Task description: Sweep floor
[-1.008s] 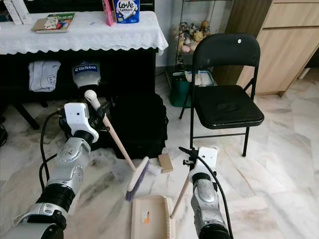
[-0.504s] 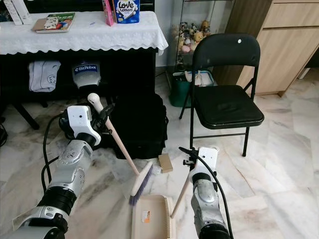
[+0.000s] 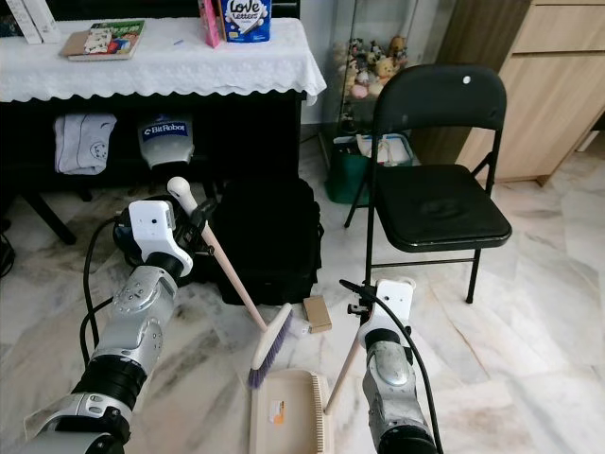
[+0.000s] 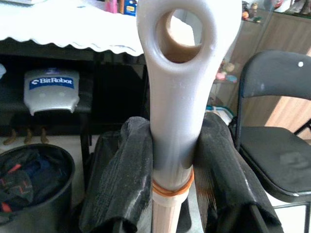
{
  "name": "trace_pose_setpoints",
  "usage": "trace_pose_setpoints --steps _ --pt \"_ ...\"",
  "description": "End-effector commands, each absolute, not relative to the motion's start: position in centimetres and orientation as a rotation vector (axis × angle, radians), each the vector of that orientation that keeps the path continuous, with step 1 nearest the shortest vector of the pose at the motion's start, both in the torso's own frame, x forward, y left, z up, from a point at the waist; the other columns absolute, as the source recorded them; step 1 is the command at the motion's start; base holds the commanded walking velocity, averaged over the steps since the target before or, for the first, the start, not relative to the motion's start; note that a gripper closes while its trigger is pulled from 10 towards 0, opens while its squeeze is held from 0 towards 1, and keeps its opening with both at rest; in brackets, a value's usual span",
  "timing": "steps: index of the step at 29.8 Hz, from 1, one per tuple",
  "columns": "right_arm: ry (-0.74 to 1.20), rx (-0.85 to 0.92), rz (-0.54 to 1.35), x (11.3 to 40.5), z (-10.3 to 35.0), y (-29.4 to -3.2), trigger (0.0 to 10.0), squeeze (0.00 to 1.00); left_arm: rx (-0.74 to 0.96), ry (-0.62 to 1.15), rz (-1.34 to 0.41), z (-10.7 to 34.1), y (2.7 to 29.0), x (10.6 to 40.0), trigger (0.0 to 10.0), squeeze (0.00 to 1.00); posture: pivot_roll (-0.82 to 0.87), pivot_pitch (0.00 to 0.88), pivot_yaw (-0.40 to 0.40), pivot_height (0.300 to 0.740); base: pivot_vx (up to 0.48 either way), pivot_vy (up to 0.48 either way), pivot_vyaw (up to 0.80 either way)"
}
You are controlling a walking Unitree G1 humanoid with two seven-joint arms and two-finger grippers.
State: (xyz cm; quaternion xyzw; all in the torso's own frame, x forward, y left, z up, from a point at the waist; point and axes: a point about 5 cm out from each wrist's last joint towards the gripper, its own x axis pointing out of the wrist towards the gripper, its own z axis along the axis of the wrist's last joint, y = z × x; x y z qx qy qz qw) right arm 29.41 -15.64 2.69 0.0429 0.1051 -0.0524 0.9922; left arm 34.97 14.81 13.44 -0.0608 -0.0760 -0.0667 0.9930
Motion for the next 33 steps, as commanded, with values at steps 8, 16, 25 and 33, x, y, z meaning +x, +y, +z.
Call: trace_pose_setpoints --steps 8,16,25,33 --pt "0.192 0.091 -0.115 29.6 3.0 -16.0 10.0 0.0 -0.153 -0.217 -0.153 15.0 14.3 35.0 10.0 0.0 -0.07 0.041 -0.005 0.74 0.0 0.0 0.0" --pt "0.195 0.091 -0.112 29.6 3.0 -16.0 10.0 0.0 -0.16 -0.215 -0.168 14.9 14.0 34.9 10.0 0.0 -0.08 0.042 -0.005 0.74 0.0 0.0 0.0" --pt "0.206 0.089 -0.113 29.4 2.8 -16.0 10.0 0.0 -0.16 -0.208 -0.201 14.8 13.0 34.8 10.0 0.0 -0.08 0.043 -0.003 0.74 0.0 0.0 0.0" --pt "0.253 0.06 -0.132 29.1 2.2 -16.1 10.0 0.0 -0.175 -0.209 -0.23 14.9 11.9 34.8 10.0 0.0 -0.08 0.047 0.001 0.74 0.0 0.0 0.0"
